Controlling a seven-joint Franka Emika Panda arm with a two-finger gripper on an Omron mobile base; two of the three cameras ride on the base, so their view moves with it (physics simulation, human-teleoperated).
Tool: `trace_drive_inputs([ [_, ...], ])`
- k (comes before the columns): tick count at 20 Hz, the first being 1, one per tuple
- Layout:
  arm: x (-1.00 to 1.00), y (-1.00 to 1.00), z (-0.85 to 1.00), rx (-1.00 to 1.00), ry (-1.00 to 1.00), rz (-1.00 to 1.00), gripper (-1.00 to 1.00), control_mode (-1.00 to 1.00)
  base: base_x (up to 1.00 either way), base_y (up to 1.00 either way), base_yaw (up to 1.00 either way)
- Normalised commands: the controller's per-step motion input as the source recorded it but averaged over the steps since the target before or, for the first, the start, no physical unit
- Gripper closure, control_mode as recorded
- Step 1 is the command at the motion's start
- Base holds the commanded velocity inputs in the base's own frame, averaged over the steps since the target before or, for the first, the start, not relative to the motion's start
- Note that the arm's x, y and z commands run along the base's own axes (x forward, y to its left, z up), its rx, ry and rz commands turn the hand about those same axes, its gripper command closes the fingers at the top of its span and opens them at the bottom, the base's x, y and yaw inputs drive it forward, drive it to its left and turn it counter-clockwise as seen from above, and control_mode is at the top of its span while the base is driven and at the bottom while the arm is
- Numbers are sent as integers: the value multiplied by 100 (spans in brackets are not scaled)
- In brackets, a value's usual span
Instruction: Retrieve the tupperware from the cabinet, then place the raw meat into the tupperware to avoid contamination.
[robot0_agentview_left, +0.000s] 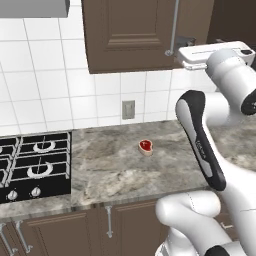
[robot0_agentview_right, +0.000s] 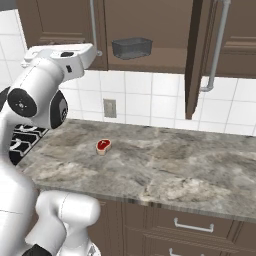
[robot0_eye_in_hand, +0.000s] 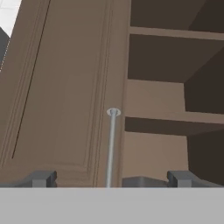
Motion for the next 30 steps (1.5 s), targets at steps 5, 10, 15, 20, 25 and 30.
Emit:
trace_drive_inputs([
  [5, 27, 0, 0, 0, 0, 0, -100, -100, 0, 0, 0],
  [10, 30, 0, -2, 0, 0, 0, -100, -100, 0, 0, 0],
  [15, 32, 0, -1, 0, 0, 0, -100, -100, 0, 0, 0],
  [20, 33, 0, -3, 0, 0, 0, -100, -100, 0, 0, 0],
  [25, 32, 0, -1, 0, 0, 0, -100, -100, 0, 0, 0],
  [30, 30, 0, 0, 0, 0, 0, -100, -100, 0, 0, 0],
])
